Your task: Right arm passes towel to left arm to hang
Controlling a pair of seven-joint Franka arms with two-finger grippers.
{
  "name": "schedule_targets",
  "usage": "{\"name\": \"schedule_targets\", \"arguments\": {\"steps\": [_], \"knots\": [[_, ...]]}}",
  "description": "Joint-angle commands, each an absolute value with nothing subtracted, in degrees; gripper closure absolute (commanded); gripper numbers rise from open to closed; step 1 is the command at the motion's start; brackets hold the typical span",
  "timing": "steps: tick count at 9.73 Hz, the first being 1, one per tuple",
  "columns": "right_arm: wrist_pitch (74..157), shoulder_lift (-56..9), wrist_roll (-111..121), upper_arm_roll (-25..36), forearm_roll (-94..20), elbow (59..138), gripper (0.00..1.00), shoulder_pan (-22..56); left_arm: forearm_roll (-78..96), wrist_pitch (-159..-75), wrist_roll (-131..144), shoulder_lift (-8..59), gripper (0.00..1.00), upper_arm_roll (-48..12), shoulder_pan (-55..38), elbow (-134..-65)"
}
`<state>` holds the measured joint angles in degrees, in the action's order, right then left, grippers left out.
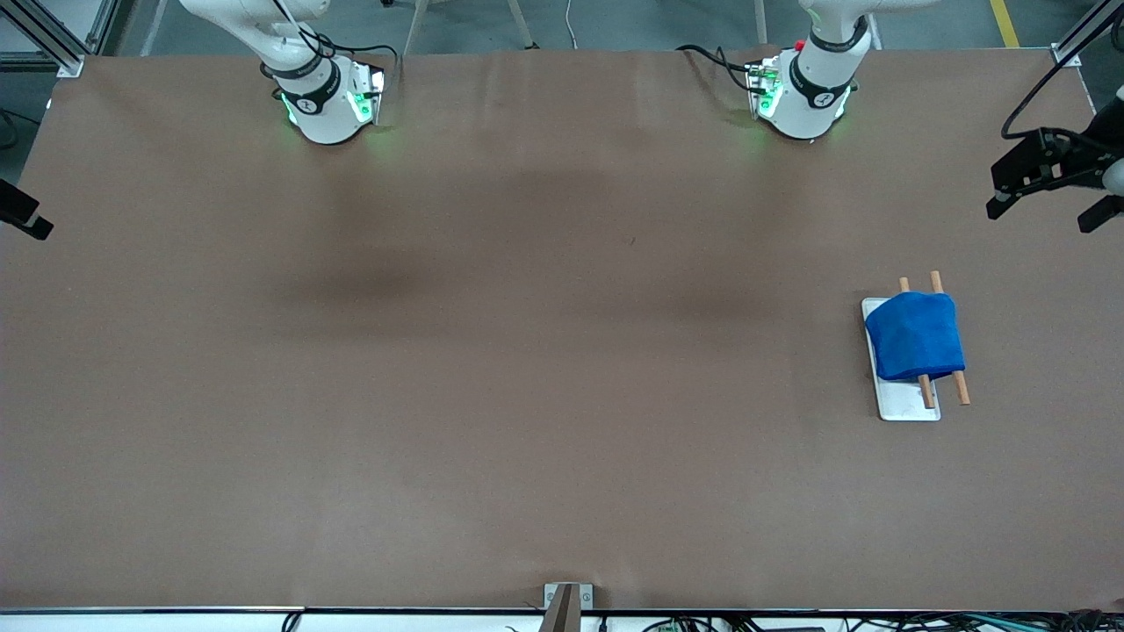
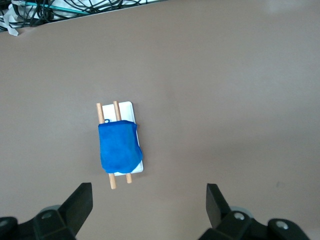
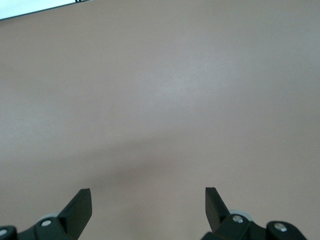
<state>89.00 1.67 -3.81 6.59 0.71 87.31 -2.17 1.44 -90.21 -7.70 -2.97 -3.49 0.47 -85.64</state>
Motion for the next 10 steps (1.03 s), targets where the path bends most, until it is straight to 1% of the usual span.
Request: {"name": "schedule_targets", "arguments": {"steps": [1, 2, 3, 10], "knots": [[88.51, 1.58, -3.43, 6.15, 0.0, 86.75, 0.0, -2.9, 1.41, -86.66, -3.71, 0.18, 0.0, -4.13, -0.08, -82.09], [88.51, 1.58, -3.43, 6.15, 0.0, 86.75, 0.0, -2.81, 1.41, -84.31, -0.47, -0.35, 0.0, -4.13, -0.26, -82.61], [88.51, 1.58, -3.43, 6.15, 0.0, 86.75, 0.0, -2.81, 1.41, -83.85, 1.04, -0.44, 0.0, -4.13, -0.35, -83.4], [88.42, 1.58, -3.34, 6.15, 0.0, 86.75, 0.0, -2.81, 1.32, -84.29, 1.49, -0.35, 0.0, -4.13, -0.35, -84.2]]}}
